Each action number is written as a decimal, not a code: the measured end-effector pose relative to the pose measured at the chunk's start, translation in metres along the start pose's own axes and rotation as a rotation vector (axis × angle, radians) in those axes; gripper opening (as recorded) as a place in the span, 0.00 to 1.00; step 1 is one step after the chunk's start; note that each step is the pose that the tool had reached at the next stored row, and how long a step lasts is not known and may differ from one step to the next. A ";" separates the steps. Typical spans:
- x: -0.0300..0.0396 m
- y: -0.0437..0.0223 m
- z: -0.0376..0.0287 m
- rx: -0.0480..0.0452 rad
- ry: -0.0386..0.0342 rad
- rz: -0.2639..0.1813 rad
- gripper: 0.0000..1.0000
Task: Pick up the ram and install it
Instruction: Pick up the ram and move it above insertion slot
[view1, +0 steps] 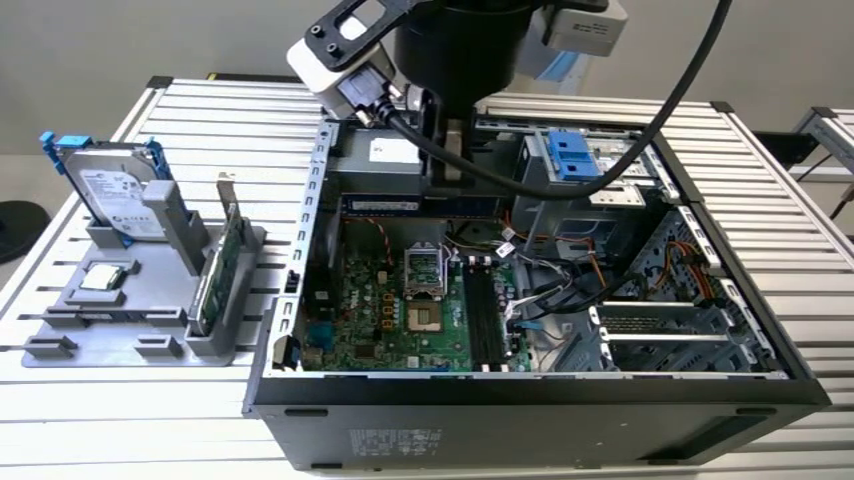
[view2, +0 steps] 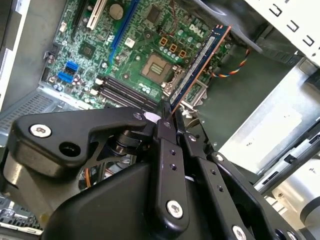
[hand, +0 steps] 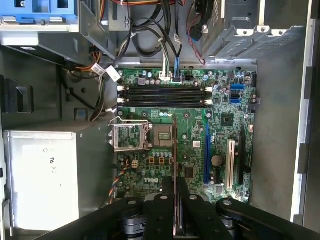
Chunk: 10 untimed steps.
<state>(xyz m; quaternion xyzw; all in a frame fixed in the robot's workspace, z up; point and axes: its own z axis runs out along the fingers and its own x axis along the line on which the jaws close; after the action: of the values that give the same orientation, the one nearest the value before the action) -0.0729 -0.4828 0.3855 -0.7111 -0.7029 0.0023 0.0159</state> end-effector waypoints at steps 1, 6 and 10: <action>0.0000 0.0023 0.0000 0.0000 0.0000 0.000 0.00; 0.0001 0.0065 -0.0002 0.0000 -0.0001 0.000 0.00; 0.0001 0.0075 -0.0002 0.0000 0.0000 0.000 0.00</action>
<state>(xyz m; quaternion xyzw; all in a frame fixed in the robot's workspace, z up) -0.0654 -0.4828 0.3856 -0.7112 -0.7028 0.0023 0.0159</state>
